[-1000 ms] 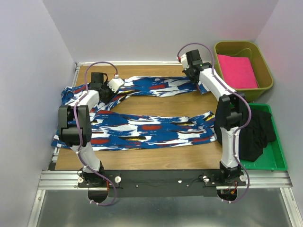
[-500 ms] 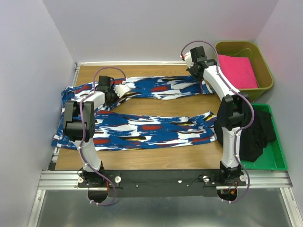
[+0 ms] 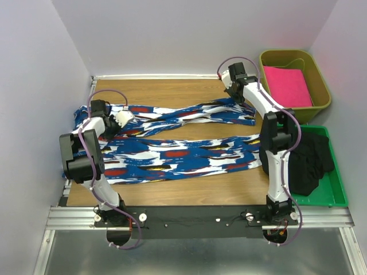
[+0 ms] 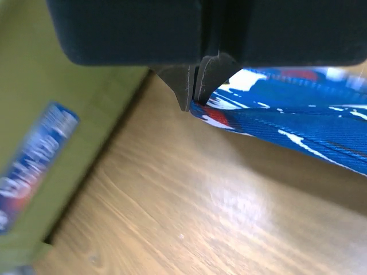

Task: Fold and stack the mixed laundry pile
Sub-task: Flatten out the trousers at the center of the board.

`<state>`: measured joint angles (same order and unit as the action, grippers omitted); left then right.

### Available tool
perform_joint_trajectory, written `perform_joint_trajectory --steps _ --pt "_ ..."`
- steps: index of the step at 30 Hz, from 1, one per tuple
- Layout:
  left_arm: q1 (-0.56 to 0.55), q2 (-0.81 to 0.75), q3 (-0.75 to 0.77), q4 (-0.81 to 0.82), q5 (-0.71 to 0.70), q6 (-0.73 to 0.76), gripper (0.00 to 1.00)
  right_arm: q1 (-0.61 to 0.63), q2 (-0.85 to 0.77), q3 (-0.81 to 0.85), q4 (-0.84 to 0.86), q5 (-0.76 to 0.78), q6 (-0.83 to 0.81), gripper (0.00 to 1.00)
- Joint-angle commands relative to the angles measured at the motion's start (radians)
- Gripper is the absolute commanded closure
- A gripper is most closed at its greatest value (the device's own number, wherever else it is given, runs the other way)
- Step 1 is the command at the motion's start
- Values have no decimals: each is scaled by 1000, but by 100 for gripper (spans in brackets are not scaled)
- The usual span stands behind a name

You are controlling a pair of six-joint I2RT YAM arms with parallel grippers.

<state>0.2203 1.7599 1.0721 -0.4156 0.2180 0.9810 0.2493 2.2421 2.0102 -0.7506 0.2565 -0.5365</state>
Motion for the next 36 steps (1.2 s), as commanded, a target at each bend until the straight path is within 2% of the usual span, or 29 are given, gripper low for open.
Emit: perform_joint_trajectory --steps 1,2,4,5,6,7,9,14,19,22,27,31,36 --pt "17 -5 23 -97 -31 10 92 -24 158 33 66 73 -31 99" --pt "16 -7 25 -98 -35 16 91 -24 171 33 68 73 -42 99" --pt "19 -20 37 -107 -17 19 83 -25 183 33 69 73 -42 82" --pt "17 -30 46 -121 32 19 79 -24 183 39 73 72 -34 70" --pt "17 -51 72 -127 59 10 70 -25 179 47 66 66 -27 44" --pt "11 -59 93 -129 85 -7 68 -24 171 59 59 46 -19 36" --pt "-4 -66 168 -126 136 -75 67 -24 122 82 34 14 6 30" --pt "-105 -10 288 -29 114 -211 67 -24 -7 78 -68 -129 55 31" --pt "-203 162 405 31 41 -310 68 -24 -79 -60 -116 -212 70 44" --pt "-246 242 442 40 -2 -334 73 -22 -90 -160 -107 -241 70 51" --pt "-249 332 479 20 -70 -340 86 -19 -53 -231 -87 -278 72 53" --pt "-228 407 518 26 -140 -338 90 -19 2 -249 -50 -261 64 53" --pt "-138 493 620 -17 -210 -341 95 -21 85 -234 11 -157 55 54"
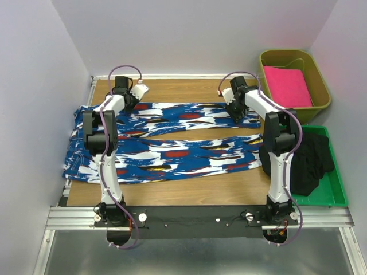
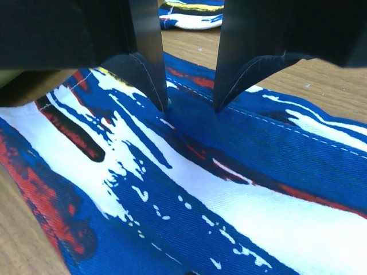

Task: Fold and stack the mixed laundry pile
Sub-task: Flatten out the trousers at the center of the board.

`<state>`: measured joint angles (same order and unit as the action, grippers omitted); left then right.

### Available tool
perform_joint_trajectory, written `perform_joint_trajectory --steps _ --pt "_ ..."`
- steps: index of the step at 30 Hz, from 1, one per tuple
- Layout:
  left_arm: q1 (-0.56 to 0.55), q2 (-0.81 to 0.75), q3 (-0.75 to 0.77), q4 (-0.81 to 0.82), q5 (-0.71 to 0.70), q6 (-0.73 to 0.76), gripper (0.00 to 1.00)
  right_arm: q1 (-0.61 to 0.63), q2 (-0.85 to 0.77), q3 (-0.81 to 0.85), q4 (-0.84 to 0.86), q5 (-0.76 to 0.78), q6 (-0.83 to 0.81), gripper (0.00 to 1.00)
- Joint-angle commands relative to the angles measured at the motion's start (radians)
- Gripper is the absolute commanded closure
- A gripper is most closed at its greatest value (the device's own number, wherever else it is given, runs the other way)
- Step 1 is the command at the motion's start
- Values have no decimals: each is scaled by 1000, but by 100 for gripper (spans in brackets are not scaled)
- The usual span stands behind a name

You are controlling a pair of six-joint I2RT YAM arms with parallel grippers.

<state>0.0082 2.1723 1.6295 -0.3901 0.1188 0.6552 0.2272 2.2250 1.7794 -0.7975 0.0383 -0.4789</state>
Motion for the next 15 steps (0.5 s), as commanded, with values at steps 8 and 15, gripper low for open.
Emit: perform_joint_trajectory --steps 8,15 --pt "162 73 70 -58 -156 50 95 21 163 172 -38 -18 36 48" --pt "173 -147 -11 -92 68 139 59 21 -35 114 -85 -80 16 39"
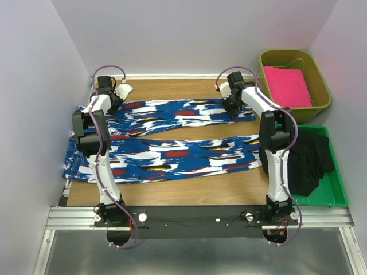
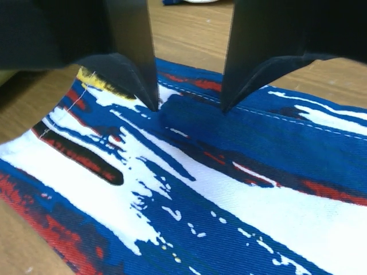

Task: Fold and stack the mixed laundry pile
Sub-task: Flatten out the trousers at the center of the board, then fold the trousers at the center of the board.

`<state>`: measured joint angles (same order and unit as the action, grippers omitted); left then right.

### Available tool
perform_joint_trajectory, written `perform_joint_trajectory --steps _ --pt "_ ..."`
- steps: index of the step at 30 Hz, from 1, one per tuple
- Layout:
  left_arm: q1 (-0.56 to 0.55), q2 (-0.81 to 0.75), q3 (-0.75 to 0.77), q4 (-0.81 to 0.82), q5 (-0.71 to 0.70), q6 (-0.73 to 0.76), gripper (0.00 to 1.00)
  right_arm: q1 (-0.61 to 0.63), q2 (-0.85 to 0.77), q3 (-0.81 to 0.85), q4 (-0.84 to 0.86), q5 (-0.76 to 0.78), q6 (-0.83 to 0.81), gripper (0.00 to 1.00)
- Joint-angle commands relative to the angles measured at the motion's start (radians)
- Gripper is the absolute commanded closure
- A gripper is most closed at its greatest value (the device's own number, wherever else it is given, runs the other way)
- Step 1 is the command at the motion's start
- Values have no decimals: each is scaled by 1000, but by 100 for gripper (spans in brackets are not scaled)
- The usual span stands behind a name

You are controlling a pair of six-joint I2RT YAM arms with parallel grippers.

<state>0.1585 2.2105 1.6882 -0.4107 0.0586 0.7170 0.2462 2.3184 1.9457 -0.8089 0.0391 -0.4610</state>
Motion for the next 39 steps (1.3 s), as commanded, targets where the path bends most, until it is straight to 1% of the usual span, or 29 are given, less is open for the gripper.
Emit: perform_joint_trajectory --steps 1,2,3,4,6,7,9,10,11,12,13,14,15,17,20,21,22,23,26,27,30,32,33,34,36,37,38,39 --pt "23 -277 -131 -73 156 102 56 1 -167 -74 -73 -81 -13 37" --pt "24 -323 -166 -88 187 120 52 1 -204 -96 -82 -85 -24 37" --pt "19 -369 -209 -83 207 130 51 1 -285 -153 -84 -91 -34 37" --pt "16 -456 -295 -82 214 137 51 -1 -315 -181 -88 -91 -37 37" --pt "6 -533 -378 -88 242 165 50 1 -373 -269 -110 -113 -41 37" --pt "3 -596 -453 -92 256 170 50 1 -413 -296 -122 -123 -41 37" --pt "-31 -650 -527 -129 308 193 51 4 -439 -342 -150 -156 -27 38" --pt "-48 -696 -607 -131 311 193 51 2 -465 -405 -153 -166 -22 39" --pt "-72 -716 -651 -128 313 193 52 5 -474 -433 -147 -176 -18 40" --pt "-94 -733 -692 -120 304 184 55 7 -487 -467 -141 -176 -12 40" --pt "-132 -758 -767 -109 297 177 57 8 -493 -509 -136 -179 -8 42" --pt "-142 -765 -798 -93 294 171 60 8 -505 -528 -128 -182 -5 43" --pt "-146 -768 -823 -88 293 162 65 8 -511 -539 -128 -185 2 43" --pt "-146 -762 -874 -83 282 160 70 10 -517 -565 -130 -183 2 45" --pt "-139 -739 -943 -36 184 191 76 11 -527 -605 -112 -174 -2 46" --pt "-128 -730 -959 -18 108 209 79 13 -525 -613 -110 -174 -4 47" --pt "-110 -715 -984 1 78 254 80 15 -524 -619 -105 -174 -4 48" --pt "-49 -703 -986 19 58 272 81 16 -522 -623 -101 -173 -4 48" --pt "45 -629 -950 18 -2 344 85 25 -516 -643 -78 -177 1 49" --pt "99 -617 -938 21 -20 361 85 28 -514 -648 -72 -177 7 49" --pt "147 -583 -891 23 -25 387 85 50 -493 -665 -41 -177 19 50" --pt "148 -581 -840 -26 10 383 82 70 -465 -688 0 -162 21 50" --pt "148 -586 -825 -40 61 377 81 70 -450 -692 14 -150 24 50" --pt "148 -598 -794 -63 93 377 74 74 -435 -695 22 -147 25 50" --pt "148 -614 -774 -115 154 369 66 73 -403 -694 34 -133 27 52" --pt "150 -636 -763 -132 173 369 61 73 -406 -697 33 -131 24 52" --pt "160 -655 -748 -176 191 384 58 73 -439 -712 34 -131 19 52" --pt "168 -679 -746 -187 219 392 56 74 -465 -720 31 -137 13 52"
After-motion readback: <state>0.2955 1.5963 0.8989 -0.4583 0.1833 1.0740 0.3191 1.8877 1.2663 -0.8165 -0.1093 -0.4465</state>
